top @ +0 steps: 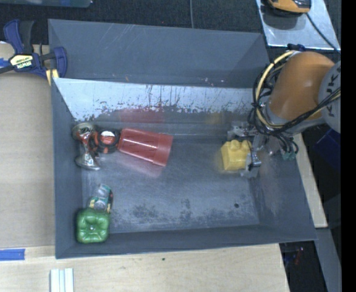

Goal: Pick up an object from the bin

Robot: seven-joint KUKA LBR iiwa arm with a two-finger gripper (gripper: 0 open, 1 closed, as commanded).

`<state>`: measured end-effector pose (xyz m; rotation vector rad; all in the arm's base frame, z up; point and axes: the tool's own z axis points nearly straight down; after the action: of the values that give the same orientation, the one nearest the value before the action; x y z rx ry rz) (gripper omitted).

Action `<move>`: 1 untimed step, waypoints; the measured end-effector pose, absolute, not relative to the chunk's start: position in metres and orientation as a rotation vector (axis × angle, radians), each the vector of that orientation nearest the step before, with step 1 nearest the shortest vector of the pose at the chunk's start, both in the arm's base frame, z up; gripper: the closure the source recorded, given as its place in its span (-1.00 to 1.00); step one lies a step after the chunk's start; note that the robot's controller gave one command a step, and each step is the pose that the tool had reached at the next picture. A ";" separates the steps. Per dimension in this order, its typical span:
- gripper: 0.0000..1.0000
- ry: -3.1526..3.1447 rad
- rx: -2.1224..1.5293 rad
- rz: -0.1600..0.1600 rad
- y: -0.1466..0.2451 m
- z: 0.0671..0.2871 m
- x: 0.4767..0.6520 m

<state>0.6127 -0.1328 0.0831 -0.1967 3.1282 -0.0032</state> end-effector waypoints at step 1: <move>-1.00 3.127 -0.112 0.000 -0.142 0.097 0.615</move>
Offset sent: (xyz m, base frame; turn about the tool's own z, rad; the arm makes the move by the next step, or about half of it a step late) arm -0.0024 -0.0188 -0.0185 -0.0085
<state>0.6151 -0.1423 0.0967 -0.1123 3.1272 0.0002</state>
